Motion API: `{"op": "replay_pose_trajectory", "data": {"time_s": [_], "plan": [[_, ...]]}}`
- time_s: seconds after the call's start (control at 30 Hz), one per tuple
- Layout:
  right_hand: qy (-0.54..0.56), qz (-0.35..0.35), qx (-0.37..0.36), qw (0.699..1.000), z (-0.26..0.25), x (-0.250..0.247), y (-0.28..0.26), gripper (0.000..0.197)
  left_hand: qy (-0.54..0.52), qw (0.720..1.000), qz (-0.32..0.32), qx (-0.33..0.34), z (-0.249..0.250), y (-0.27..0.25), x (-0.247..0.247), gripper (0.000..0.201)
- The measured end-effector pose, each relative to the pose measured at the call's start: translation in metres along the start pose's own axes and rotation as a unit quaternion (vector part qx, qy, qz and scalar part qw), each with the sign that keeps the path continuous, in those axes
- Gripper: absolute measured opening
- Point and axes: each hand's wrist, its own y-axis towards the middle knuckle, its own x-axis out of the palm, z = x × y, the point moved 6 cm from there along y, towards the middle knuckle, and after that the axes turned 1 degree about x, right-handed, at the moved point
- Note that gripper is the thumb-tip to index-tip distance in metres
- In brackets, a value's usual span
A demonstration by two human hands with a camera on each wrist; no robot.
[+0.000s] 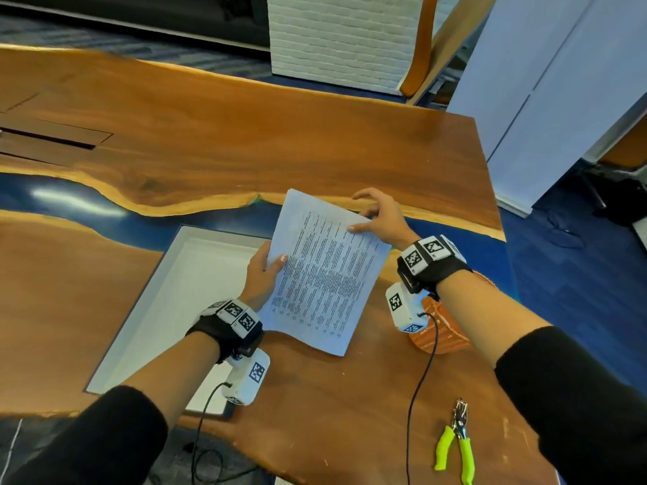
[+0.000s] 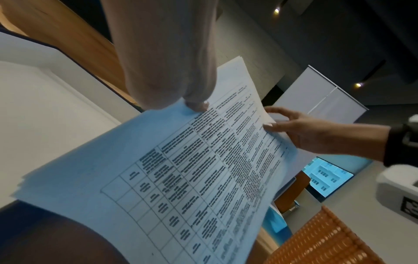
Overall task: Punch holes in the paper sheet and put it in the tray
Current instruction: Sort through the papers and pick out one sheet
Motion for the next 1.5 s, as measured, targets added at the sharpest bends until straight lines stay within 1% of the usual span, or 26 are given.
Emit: {"op": "replay_pose_trajectory", "data": {"time_s": [0.03, 0.07, 0.13, 0.17, 0.23, 0.3, 0.37, 0.5, 0.57, 0.63, 0.7, 0.8, 0.9, 1.03, 1.1, 1.17, 1.2, 1.3, 1.5], "plan": [[0.032, 0.017, 0.017, 0.999, 0.005, -0.005, -0.002, 0.055, -0.004, 1.0, 0.003, -0.004, 0.0, 0.002, -0.003, 0.034], [0.064, 0.041, 0.035, 0.997, 0.011, -0.011, -0.005, 0.058, -0.012, 1.0, 0.005, -0.006, -0.001, 0.004, -0.006, 0.035], [0.145, 0.076, 0.068, 0.984, 0.022, -0.018, -0.013, 0.055, -0.031, 0.999, 0.008, -0.012, 0.001, 0.008, -0.009, 0.036], [0.201, 0.077, 0.082, 0.973, 0.027, -0.017, -0.018, 0.052, -0.038, 0.999, 0.011, -0.016, 0.003, 0.01, -0.009, 0.036], [0.285, 0.048, 0.104, 0.952, 0.032, -0.007, -0.028, 0.05, -0.054, 0.998, 0.02, -0.018, 0.01, 0.014, -0.008, 0.034], [0.308, 0.031, 0.106, 0.945, 0.034, 0.006, -0.036, 0.048, -0.062, 0.997, 0.034, -0.013, 0.016, 0.019, -0.004, 0.033], [0.306, 0.058, 0.091, 0.946, 0.035, 0.014, -0.042, 0.043, -0.057, 0.997, 0.048, 0.004, 0.022, 0.022, 0.001, 0.034], [0.279, 0.17, 0.044, 0.944, 0.037, 0.019, -0.055, 0.03, -0.035, 0.997, 0.068, 0.029, 0.026, 0.02, 0.013, 0.04], [0.282, 0.201, 0.04, 0.937, 0.04, 0.021, -0.06, 0.029, -0.037, 0.997, 0.063, 0.021, 0.022, 0.017, 0.02, 0.045], [0.279, 0.216, 0.044, 0.935, 0.046, 0.025, -0.064, 0.031, -0.031, 0.998, 0.052, 0.022, 0.016, 0.014, 0.027, 0.042], [0.269, 0.21, 0.052, 0.939, 0.054, 0.03, -0.068, 0.032, -0.016, 0.999, 0.041, 0.023, 0.007, 0.009, 0.031, 0.034], [0.24, 0.195, 0.091, 0.947, 0.075, 0.041, -0.074, 0.033, -0.019, 0.999, 0.028, -0.002, -0.01, 0.004, 0.035, 0.041], [0.21, 0.194, 0.126, 0.95, 0.089, 0.047, -0.077, 0.03, -0.024, 0.999, 0.023, -0.019, -0.013, 0.003, 0.037, 0.045], [0.204, 0.197, 0.144, 0.948, 0.092, 0.045, -0.075, 0.025, -0.025, 0.999, 0.019, -0.023, -0.014, 0.011, 0.034, 0.043], [0.202, 0.19, 0.147, 0.949, 0.09, 0.045, -0.074, 0.025, -0.024, 0.999, 0.014, -0.019, -0.015, 0.013, 0.032, 0.046], [0.205, 0.171, 0.165, 0.949, 0.092, 0.049, -0.077, 0.029, -0.013, 1.0, 0.007, -0.021, -0.018, 0.011, 0.032, 0.049], [0.205, 0.16, 0.174, 0.95, 0.094, 0.051, -0.08, 0.031, -0.006, 1.0, 0.004, -0.025, -0.022, 0.009, 0.032, 0.049], [0.197, 0.138, 0.191, 0.952, 0.102, 0.056, -0.088, 0.032, 0.012, 0.999, -0.015, -0.029, -0.032, 0.002, 0.031, 0.039], [0.198, 0.142, 0.198, 0.949, 0.105, 0.058, -0.098, 0.03, 0.011, 0.999, -0.031, -0.035, -0.035, -0.002, 0.028, 0.036]]}}
